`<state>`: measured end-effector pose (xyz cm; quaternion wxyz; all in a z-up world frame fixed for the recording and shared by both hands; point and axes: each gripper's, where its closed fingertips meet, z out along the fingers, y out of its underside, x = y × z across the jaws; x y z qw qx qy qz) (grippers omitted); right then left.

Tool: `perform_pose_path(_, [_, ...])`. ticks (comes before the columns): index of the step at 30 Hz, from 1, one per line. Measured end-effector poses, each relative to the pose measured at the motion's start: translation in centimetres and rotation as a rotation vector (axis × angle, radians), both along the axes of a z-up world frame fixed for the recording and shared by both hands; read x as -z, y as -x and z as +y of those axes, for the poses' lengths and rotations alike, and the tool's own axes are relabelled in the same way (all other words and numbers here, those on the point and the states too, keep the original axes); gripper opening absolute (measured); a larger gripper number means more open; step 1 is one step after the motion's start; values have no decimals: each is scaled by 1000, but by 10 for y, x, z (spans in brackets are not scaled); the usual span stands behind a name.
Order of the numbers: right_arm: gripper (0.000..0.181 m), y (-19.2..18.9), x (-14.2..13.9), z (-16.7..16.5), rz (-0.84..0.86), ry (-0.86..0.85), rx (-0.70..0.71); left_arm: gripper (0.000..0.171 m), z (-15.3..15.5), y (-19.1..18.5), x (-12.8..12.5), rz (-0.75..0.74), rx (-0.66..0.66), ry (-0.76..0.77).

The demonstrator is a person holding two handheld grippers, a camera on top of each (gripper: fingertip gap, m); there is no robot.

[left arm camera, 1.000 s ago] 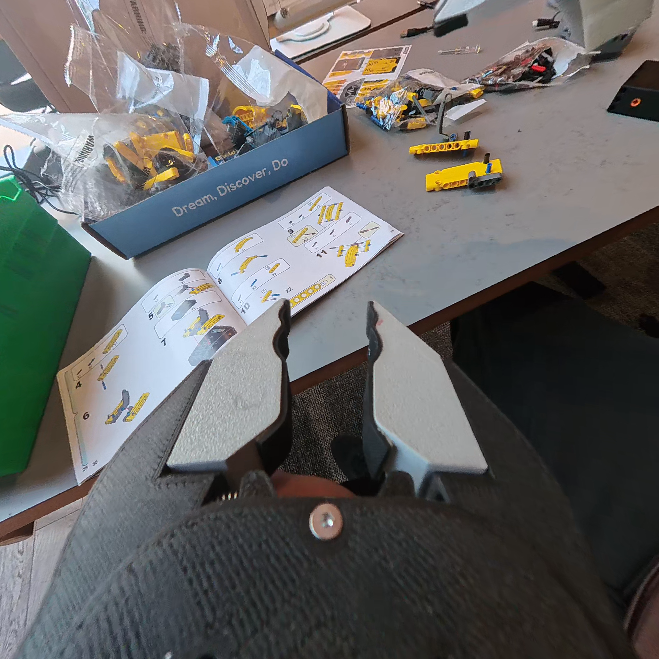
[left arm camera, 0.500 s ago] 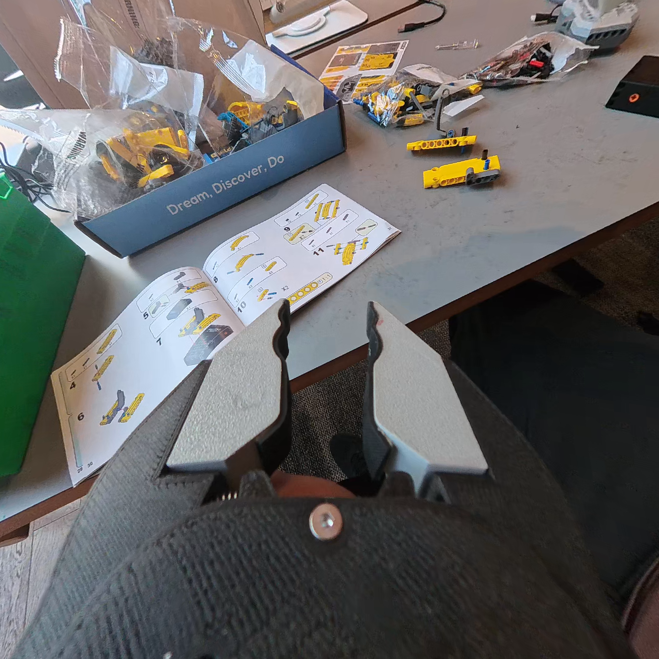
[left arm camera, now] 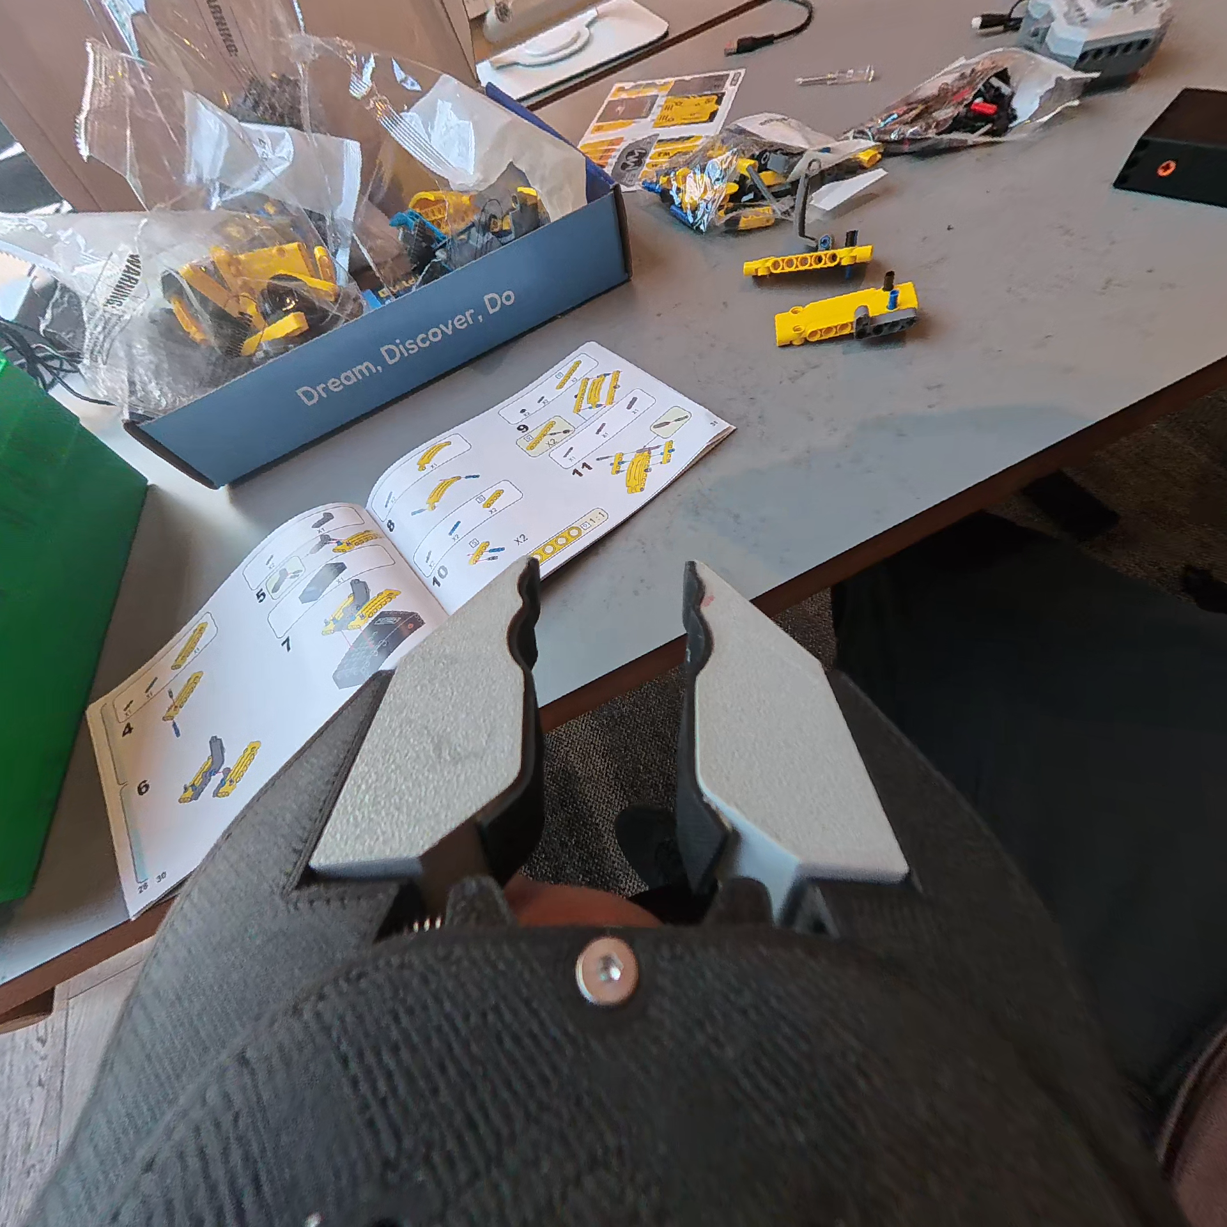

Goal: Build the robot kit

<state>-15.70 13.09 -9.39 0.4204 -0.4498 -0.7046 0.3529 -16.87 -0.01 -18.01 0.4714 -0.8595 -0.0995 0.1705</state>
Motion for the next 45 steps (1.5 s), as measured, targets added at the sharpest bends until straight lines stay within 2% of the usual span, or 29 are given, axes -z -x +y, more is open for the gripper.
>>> perform_pose_path(14, [0,-4,-2,-17,-10,12,-93,41,2,-4,1,2,12,3])
perform_pose_path(19, [0,-2,9,-10,-53,15,-38,41,2,-4,2,2,15,9])
perform_pose_path(20, [7,-1,13,-7,-73,11,-18,41,2,-4,2,3,15,10])
perform_pose_path(23, [50,-1,37,-4,-184,-13,14,41,2,-5,3,-2,20,15])
perform_pose_path(26, [54,-3,54,-11,-242,-59,-18,46,3,-5,6,-10,14,20])
perform_pose_path(29, [54,1,56,-19,-232,-31,-27,55,2,-3,8,-14,4,30])
perform_pose_path(31, [71,-1,60,-24,-245,-60,-57,60,2,-1,9,-16,-4,32])
perform_pose_path(32, [73,0,59,-22,-231,-87,-49,61,1,-1,9,-15,-8,33])
perform_pose_path(34, [61,2,54,-15,-208,-117,-26,63,1,0,10,-17,-14,34])
perform_pose_path(38, [36,3,33,3,-144,-57,55,63,2,0,9,-11,-9,36])
perform_pose_path(42, [28,-2,17,23,-86,-16,123,62,7,-1,9,-15,2,33])
perform_pose_path(45, [9,-9,10,35,-53,-33,154,62,15,-3,11,-17,24,38])
